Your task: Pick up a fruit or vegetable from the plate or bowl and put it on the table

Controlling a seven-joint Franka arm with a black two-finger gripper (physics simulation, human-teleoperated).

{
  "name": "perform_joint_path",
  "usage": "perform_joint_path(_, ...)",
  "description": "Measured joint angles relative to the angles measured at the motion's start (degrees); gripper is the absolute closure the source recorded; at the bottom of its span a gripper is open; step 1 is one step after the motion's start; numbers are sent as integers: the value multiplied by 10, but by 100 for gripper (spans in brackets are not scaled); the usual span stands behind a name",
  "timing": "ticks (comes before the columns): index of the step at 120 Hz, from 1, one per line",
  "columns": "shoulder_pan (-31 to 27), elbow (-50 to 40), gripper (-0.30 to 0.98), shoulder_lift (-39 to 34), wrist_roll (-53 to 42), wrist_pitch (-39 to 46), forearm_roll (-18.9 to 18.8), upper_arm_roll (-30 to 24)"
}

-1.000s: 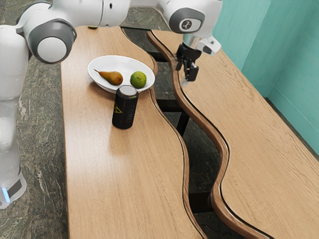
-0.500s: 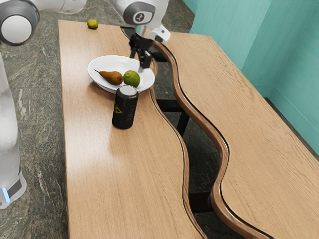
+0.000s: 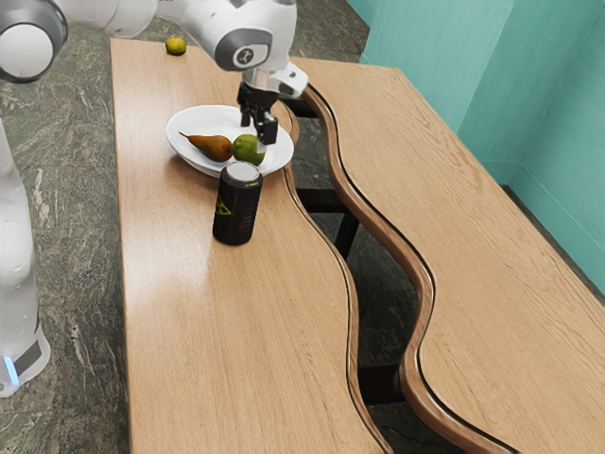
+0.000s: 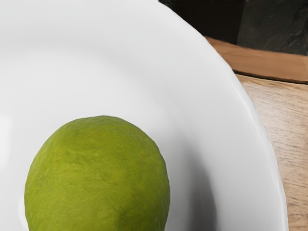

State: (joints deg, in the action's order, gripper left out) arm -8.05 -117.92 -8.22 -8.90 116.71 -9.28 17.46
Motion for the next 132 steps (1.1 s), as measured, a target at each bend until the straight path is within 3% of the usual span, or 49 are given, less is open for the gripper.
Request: perform_joint_path(132, -19, -29, 1, 53, -42, 100, 43, 25)
